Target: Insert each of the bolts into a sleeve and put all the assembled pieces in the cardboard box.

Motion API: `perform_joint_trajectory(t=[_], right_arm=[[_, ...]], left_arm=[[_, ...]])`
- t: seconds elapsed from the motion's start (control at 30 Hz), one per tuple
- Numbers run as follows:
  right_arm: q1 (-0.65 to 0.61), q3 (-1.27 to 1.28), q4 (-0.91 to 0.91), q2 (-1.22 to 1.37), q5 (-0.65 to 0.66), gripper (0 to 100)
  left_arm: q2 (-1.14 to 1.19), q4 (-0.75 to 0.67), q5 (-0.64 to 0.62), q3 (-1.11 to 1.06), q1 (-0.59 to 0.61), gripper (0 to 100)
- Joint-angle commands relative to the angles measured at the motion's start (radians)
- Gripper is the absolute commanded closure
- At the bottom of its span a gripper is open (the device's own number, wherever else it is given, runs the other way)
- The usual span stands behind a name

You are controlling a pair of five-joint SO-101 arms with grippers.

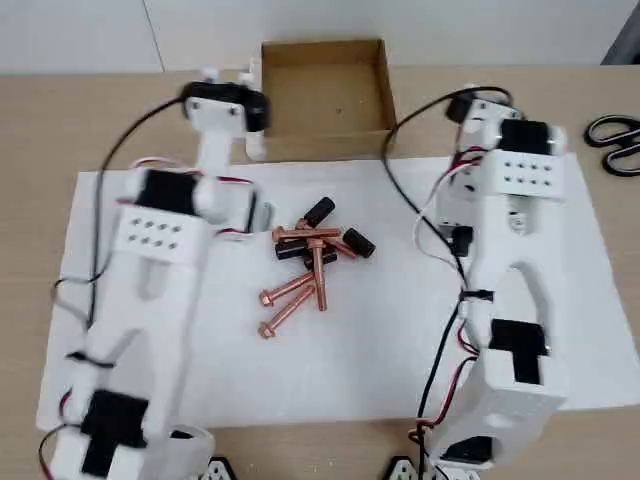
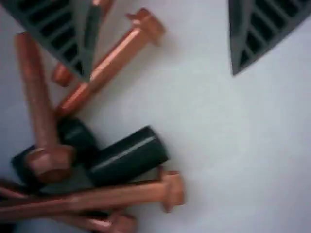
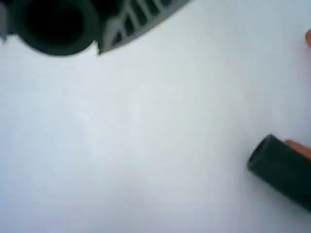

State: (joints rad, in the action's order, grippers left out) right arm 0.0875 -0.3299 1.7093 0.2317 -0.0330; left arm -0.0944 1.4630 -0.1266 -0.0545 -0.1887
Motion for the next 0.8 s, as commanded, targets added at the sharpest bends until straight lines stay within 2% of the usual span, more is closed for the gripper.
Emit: perform_joint_trajectory(t=[0.0,0.17,0.23,0.4,0.77], right_arm=[[0.074,-0.048,0.018,-0.071,0.012,98.9],[0.120,-0.048,0.019,-0.071,0.012,98.9],[0.128,-0.048,0.019,-0.071,0.012,98.9],[0.124,-0.048,0.022,-0.067,0.037,98.9],[0.127,-0.048,0.022,-0.065,0.040,99.0]], left_arm=[[0.115,0.012,-0.071,0.062,-0.152,82],[0.235,0.041,-0.077,0.068,-0.270,82],[0.255,0.037,-0.132,0.068,-0.290,82],[0.282,-0.040,-0.341,0.067,-0.287,82],[0.388,-0.121,-0.442,0.067,-0.285,82]])
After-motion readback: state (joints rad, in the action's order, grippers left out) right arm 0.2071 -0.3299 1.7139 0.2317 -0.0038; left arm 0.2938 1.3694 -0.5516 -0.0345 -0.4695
